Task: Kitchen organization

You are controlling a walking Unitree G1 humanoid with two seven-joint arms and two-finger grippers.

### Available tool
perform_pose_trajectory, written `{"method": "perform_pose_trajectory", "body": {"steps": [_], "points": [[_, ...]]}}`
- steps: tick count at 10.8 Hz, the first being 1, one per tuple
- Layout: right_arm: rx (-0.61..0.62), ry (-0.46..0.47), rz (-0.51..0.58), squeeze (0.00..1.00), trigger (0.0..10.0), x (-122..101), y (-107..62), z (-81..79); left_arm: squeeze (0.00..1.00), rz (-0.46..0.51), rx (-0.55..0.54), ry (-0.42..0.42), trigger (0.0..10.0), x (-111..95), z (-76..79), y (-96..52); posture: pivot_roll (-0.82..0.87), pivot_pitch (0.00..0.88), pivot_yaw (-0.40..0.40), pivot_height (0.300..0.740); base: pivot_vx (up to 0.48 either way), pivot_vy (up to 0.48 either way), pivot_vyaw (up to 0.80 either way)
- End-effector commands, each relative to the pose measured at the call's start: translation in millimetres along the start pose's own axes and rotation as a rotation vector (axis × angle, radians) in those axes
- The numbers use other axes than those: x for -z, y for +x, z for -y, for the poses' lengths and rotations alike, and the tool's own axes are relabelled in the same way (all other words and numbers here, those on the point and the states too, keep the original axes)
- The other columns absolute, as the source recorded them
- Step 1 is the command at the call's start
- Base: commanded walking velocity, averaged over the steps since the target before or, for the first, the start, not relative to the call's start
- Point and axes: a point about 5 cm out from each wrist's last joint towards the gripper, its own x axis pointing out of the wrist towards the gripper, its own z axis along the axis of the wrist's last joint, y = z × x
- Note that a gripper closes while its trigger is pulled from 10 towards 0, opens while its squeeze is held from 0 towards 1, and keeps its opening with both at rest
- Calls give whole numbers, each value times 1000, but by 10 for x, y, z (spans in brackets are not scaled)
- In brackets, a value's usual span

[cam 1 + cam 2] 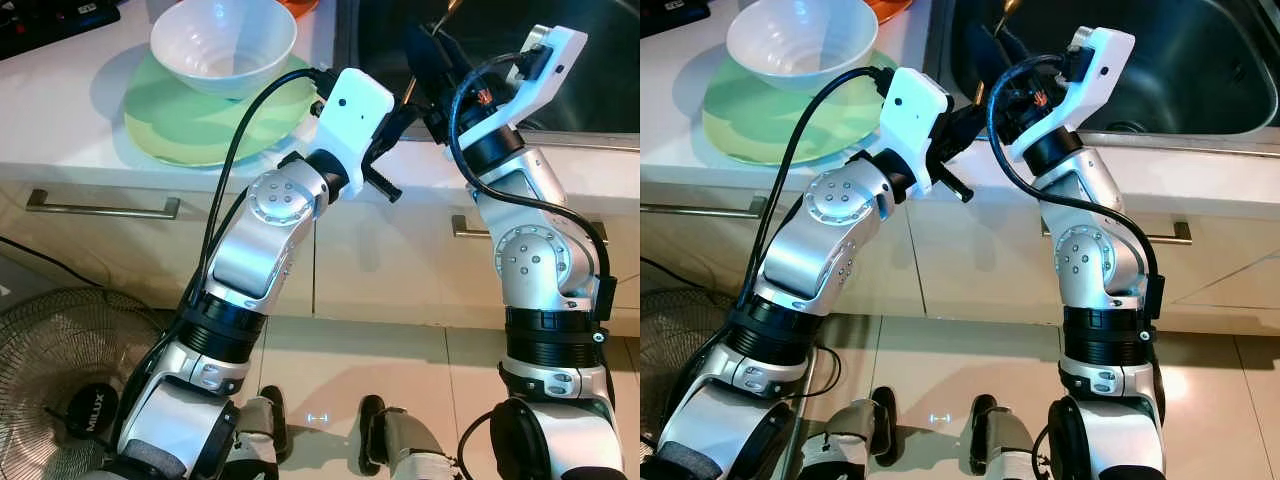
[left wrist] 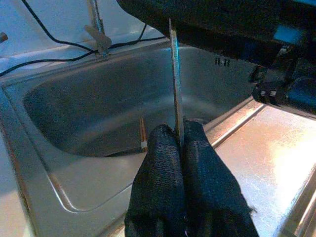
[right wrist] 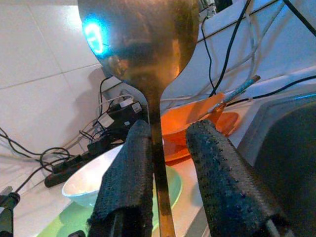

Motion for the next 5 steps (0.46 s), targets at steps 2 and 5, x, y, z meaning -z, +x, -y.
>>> {"method": "perform_pose_trajectory", "body": {"steps": [2, 5], "points": [[2, -3, 14, 0, 0, -29, 8, 3, 0, 10, -5, -1, 10000, -22, 3, -26, 137, 274, -13, 740, 0, 0, 0], [10, -4, 18, 0, 0, -41, 13, 16, 0, 8, -5, 0, 10000, -17, 2, -27, 137, 273, -13, 740, 0, 0, 0]]}}
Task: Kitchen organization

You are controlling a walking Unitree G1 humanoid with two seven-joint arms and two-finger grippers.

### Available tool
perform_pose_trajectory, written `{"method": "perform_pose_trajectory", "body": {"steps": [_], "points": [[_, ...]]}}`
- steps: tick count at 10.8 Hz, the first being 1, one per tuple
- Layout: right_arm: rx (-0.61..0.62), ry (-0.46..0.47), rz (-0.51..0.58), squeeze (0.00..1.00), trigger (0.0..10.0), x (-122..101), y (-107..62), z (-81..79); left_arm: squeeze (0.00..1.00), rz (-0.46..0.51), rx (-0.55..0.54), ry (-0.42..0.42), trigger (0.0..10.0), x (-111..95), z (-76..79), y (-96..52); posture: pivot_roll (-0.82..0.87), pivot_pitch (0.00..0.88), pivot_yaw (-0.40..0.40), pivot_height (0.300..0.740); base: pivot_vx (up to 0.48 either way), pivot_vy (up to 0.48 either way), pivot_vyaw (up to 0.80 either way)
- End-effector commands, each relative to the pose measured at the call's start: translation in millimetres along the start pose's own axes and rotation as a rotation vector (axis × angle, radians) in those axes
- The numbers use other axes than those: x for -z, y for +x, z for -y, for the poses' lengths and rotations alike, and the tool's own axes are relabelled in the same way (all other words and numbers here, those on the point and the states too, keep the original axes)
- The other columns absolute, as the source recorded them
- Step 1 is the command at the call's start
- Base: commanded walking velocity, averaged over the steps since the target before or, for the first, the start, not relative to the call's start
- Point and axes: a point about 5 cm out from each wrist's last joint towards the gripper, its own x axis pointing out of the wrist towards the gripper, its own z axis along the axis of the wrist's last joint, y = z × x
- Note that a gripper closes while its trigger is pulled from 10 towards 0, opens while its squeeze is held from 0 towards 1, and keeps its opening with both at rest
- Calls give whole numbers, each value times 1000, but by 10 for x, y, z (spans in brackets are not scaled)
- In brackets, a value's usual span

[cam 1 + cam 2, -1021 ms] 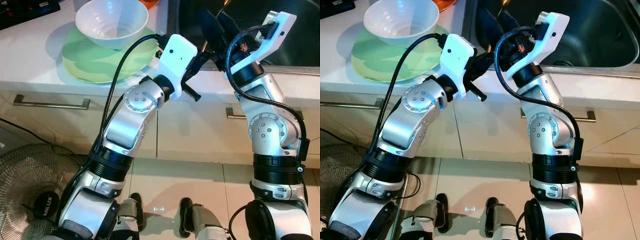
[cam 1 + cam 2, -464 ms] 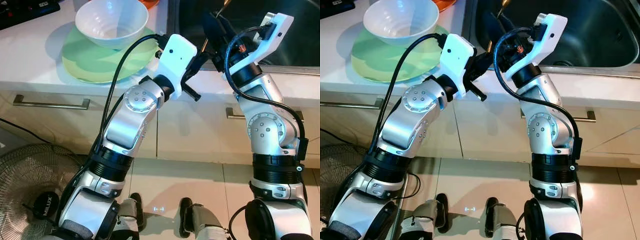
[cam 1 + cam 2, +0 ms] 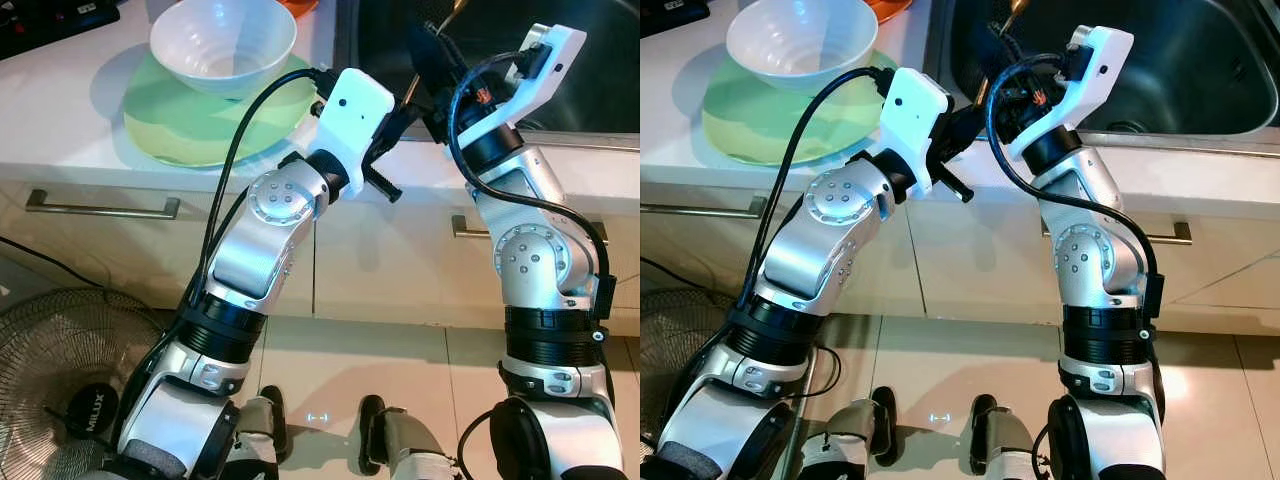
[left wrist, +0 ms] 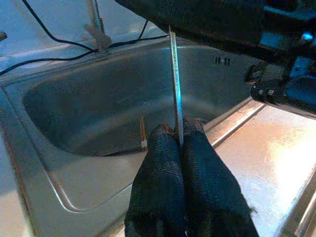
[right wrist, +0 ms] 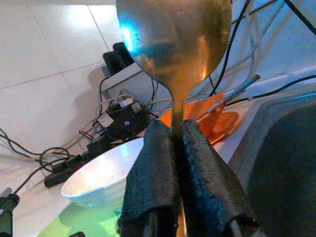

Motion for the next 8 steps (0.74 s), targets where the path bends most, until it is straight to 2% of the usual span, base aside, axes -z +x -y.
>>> {"method": "perform_pose_trajectory", "body": {"steps": [1, 2, 3, 8], "points": [[10, -7, 21, 0, 0, -46, 3, 17, 0, 11, -5, 4, 10000, -18, 4, -27, 137, 272, -13, 740, 0, 0, 0], [11, -7, 22, 0, 0, -46, 1, 18, 169, 11, -5, 4, 10000, -16, 6, -29, 137, 271, -12, 740, 0, 0, 0], [12, -7, 23, 0, 0, -48, -2, 21, 1000, 19, 5, -5, 10000, -16, 18, -31, 136, 268, -13, 740, 0, 0, 0], [28, -25, 31, 0, 0, -88, 19, 83, 1000, 20, -11, -3, 10000, -7, 17, -46, 140, 263, -22, 740, 0, 0, 0]]}}
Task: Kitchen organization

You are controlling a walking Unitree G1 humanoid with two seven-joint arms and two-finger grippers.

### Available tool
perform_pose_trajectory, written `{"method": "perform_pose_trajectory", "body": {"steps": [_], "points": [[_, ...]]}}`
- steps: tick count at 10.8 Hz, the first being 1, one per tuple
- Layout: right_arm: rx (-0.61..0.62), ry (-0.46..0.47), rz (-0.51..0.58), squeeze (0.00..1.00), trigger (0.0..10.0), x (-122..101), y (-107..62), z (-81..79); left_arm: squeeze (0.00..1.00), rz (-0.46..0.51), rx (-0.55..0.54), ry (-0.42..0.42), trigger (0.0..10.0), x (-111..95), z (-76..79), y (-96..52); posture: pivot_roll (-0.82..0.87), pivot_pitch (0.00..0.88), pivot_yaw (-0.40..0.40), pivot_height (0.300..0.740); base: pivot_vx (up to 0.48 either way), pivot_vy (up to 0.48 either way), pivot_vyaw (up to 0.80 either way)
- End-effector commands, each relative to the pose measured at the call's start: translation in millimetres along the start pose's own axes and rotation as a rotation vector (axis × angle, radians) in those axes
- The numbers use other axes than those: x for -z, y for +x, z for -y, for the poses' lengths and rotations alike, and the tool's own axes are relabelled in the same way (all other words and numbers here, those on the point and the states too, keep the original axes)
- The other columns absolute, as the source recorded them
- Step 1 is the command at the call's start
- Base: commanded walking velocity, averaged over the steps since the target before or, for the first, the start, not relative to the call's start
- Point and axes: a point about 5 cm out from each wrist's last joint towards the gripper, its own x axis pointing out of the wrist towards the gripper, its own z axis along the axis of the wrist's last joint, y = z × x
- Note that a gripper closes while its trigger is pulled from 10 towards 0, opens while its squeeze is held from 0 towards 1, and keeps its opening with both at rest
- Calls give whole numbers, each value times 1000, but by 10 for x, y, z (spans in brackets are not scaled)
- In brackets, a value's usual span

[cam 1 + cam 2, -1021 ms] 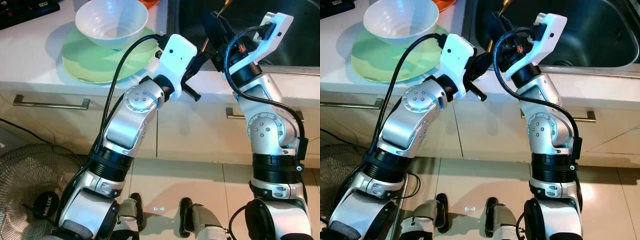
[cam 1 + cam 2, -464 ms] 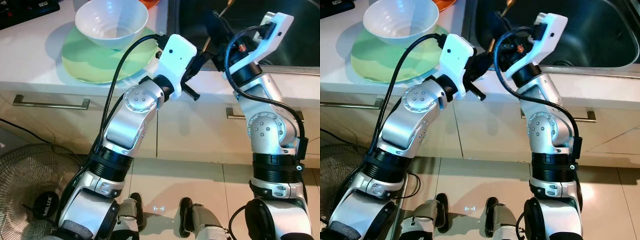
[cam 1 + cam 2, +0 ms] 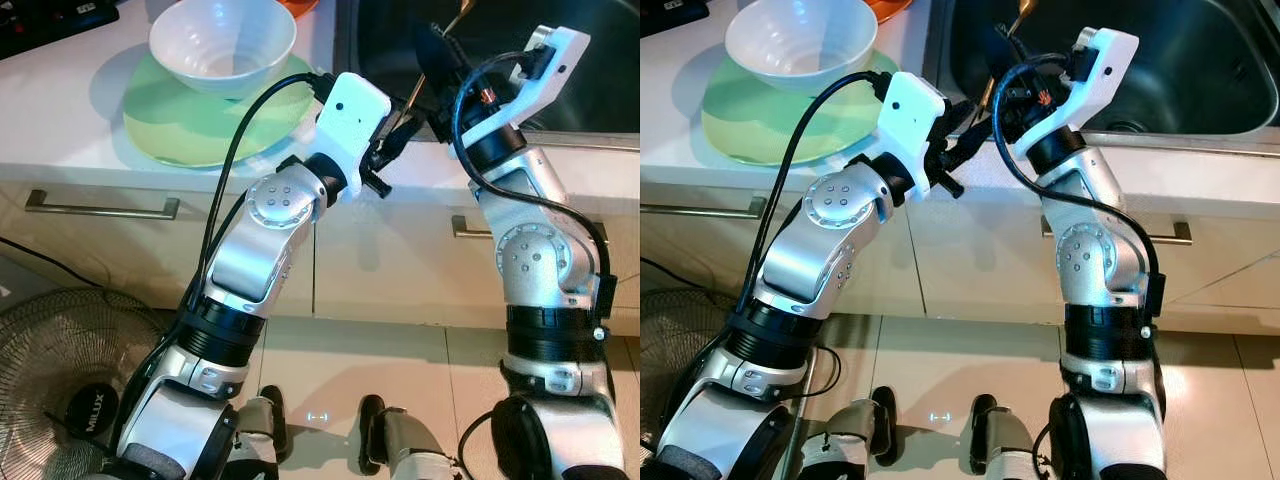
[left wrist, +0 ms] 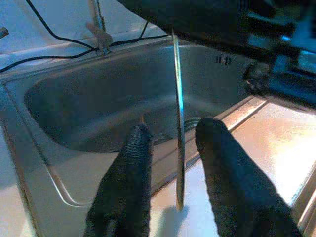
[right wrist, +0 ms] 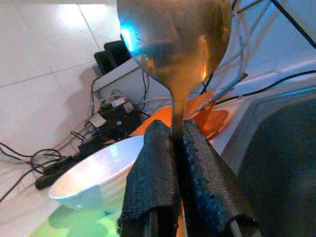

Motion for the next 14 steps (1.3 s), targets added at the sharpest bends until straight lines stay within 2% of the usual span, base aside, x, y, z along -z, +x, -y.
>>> {"method": "perform_pose_trajectory", "body": {"steps": [1, 2, 3, 4, 5, 6, 7, 8, 9, 11, 12, 14], "points": [[9, -34, 43, 0, 0, -116, 25, 41, 682, 10, -9, 9, 10000, -14, 9, -31, 140, 265, -24, 740, 0, 0, 0], [43, -62, 48, 0, 549, -171, 68, 144, 0, -1, -17, 12, 10000, 13, 6, -48, 140, 266, -25, 740, 0, 0, 0], [85, -91, 49, 0, 8471, -217, 108, 249, 0, -9, -25, 10, 10000, 36, 4, -61, 141, 268, -29, 740, 0, 0, 0], [122, -116, 47, 0, 10000, -249, 143, 341, 0, -14, -30, 9, 10000, 50, 2, -71, 144, 269, -31, 740, 0, 0, 0], [167, -137, 47, 0, 10000, -277, 178, 440, 0, -20, -37, 7, 10000, 62, -6, -82, 148, 272, -34, 740, 0, 0, 0], [245, -225, 18, 0, 10000, -252, 235, 608, 0, -26, -51, 4, 10000, 75, -18, -110, 153, 272, -37, 740, 0, 0, 0], [270, -284, -2, 0, 10000, -215, 247, 671, 0, -29, -54, 7, 10000, 80, -14, -123, 162, 272, -39, 740, 0, 0, 0], [286, -300, -7, 0, 10000, -193, 243, 704, 0, -29, -54, 7, 10000, 81, -8, -128, 168, 272, -41, 740, 0, 0, 0], [343, -355, -21, 0, 10000, -129, 218, 789, 0, -32, -52, 8, 10000, 86, 14, -147, 178, 274, -45, 740, 0, 0, 0], [424, -368, -101, 0, 10000, 134, 125, 903, 0, -48, -60, 8, 10000, 105, 32, -202, 201, 284, -48, 740, 0, 0, 0], [428, -359, -140, 1000, 10000, 258, 76, 911, 0, -56, -60, 6, 10000, 115, 39, -219, 205, 286, -47, 740, 0, 0, 0], [455, -371, -166, 1000, 10000, 349, 26, 933, 0, -63, -57, 3, 10000, 120, 52, -233, 206, 288, -43, 740, 0, 0, 0]]}}
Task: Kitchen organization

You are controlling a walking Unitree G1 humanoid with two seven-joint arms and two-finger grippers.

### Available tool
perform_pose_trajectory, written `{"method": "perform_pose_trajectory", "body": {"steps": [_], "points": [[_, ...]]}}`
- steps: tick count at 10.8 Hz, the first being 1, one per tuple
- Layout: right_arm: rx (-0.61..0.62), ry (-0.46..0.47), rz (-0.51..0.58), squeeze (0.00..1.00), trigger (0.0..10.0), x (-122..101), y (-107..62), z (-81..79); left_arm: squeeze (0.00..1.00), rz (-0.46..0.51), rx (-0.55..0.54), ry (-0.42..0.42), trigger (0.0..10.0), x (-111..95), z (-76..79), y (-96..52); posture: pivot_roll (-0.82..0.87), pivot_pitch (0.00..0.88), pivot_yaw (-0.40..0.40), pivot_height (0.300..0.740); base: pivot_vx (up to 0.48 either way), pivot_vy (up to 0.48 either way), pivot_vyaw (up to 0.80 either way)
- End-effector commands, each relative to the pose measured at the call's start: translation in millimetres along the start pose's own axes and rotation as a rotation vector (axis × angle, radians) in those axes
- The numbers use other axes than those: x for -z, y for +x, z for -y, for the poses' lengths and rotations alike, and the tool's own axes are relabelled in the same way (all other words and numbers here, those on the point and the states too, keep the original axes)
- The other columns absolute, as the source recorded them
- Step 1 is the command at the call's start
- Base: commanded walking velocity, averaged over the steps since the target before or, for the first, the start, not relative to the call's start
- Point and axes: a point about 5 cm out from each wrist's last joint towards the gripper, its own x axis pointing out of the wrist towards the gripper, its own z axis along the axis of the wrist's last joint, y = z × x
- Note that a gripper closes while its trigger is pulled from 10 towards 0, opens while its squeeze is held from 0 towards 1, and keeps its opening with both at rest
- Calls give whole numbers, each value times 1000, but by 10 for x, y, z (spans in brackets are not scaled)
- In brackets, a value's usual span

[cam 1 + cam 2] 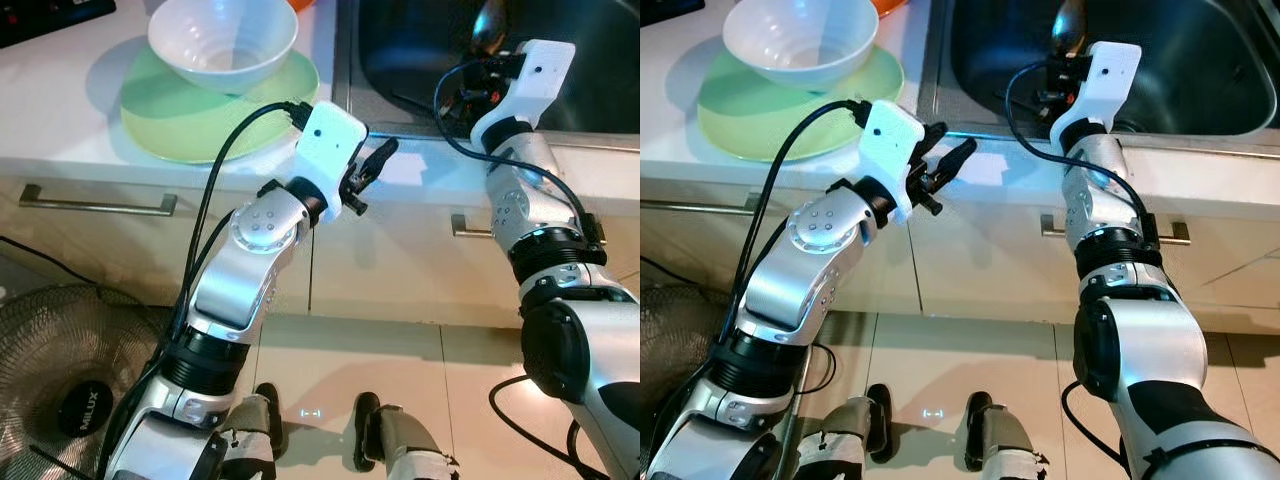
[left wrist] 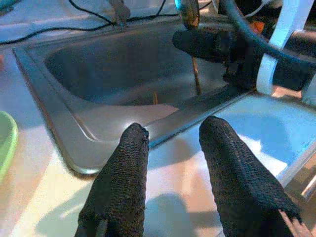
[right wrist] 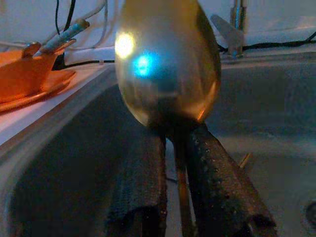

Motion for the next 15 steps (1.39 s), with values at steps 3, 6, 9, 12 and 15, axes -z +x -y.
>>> {"method": "perform_pose_trajectory", "body": {"steps": [3, 6, 9, 12, 15], "points": [[-3, 5, 0, 0, 10000, 24, -5, -13, 0, 14, 2, 14, 10000, -44, 40, -6, 196, 286, -37, 740, 0, 0, 0], [-1, 24, 16, 1000, 10000, -8, 10, -17, 0, 19, -2, 22, 10000, -59, 25, 11, 185, 281, -31, 740, 0, 0, 0], [-11, 16, 18, 0, 10000, -25, 21, -27, 0, 17, 1, 22, 10000, -52, 35, 11, 182, 275, -32, 740, 0, 0, 0], [18, 17, 15, 1000, 10000, -38, 22, 23, 0, 14, 7, 22, 10000, -40, 54, 12, 178, 263, -33, 740, 0, 0, 0], [-14, -138, -32, 0, 10000, -35, 37, 9, 0, 10, 11, 20, 10000, -29, 60, 13, 176, 263, -33, 740, 0, 0, 0]]}}
